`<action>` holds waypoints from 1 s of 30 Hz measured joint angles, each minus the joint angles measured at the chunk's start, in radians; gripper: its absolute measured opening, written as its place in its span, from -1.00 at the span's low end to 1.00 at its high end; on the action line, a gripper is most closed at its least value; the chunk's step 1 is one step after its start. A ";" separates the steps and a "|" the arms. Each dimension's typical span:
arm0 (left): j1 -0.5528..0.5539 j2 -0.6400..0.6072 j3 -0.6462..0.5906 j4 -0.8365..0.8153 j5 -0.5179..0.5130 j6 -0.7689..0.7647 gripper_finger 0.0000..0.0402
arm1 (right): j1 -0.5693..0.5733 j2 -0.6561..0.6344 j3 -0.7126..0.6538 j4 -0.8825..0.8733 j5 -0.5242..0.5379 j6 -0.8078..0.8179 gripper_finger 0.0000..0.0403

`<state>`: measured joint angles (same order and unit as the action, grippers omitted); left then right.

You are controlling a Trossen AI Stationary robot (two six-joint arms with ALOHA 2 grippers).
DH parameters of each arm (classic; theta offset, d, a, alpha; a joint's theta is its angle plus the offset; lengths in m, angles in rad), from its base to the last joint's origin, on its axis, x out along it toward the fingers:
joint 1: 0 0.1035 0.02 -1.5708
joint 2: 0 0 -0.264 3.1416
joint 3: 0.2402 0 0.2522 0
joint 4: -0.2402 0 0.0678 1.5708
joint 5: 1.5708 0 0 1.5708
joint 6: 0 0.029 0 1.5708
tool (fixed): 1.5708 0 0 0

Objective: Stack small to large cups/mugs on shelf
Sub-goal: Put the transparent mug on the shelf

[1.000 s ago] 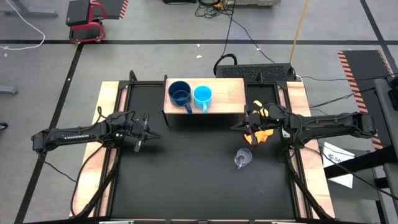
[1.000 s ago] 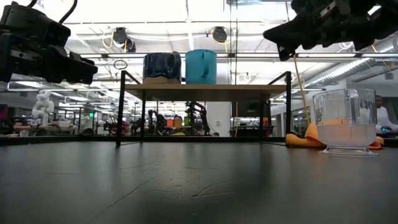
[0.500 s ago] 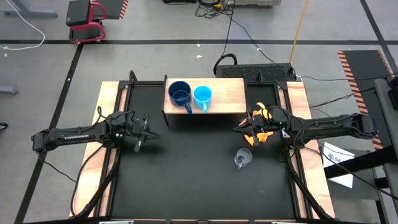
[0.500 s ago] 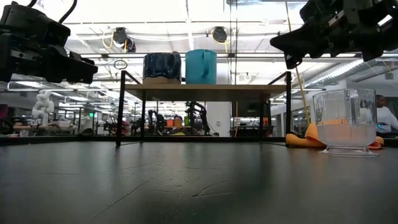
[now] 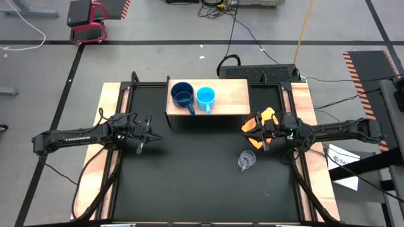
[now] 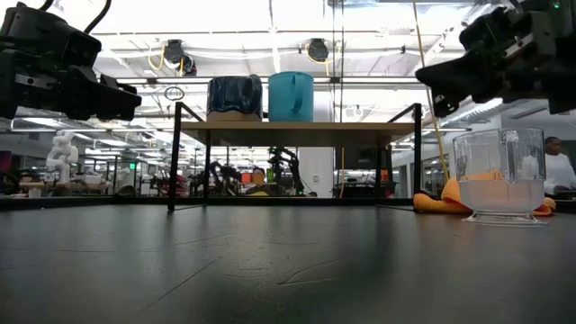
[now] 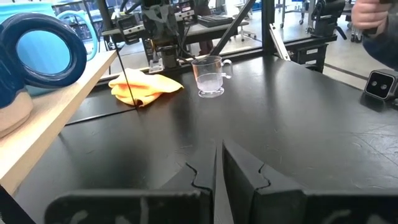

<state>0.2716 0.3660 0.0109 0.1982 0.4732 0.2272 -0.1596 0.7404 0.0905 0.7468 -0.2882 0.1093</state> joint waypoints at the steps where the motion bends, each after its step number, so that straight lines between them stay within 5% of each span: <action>1: 0.000 0.000 0.000 0.000 0.000 0.000 -0.85 | 0.000 -0.004 -0.011 0.015 0.000 0.000 -1.00; 30: 0.000 0.000 0.000 0.002 0.000 0.001 -0.85 | 0.039 -0.014 -0.048 -0.017 -0.005 -0.068 -1.00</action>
<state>0.2718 0.3660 0.0109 0.2005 0.4728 0.2283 -0.1210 0.7265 0.0425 0.7296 -0.2928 0.0413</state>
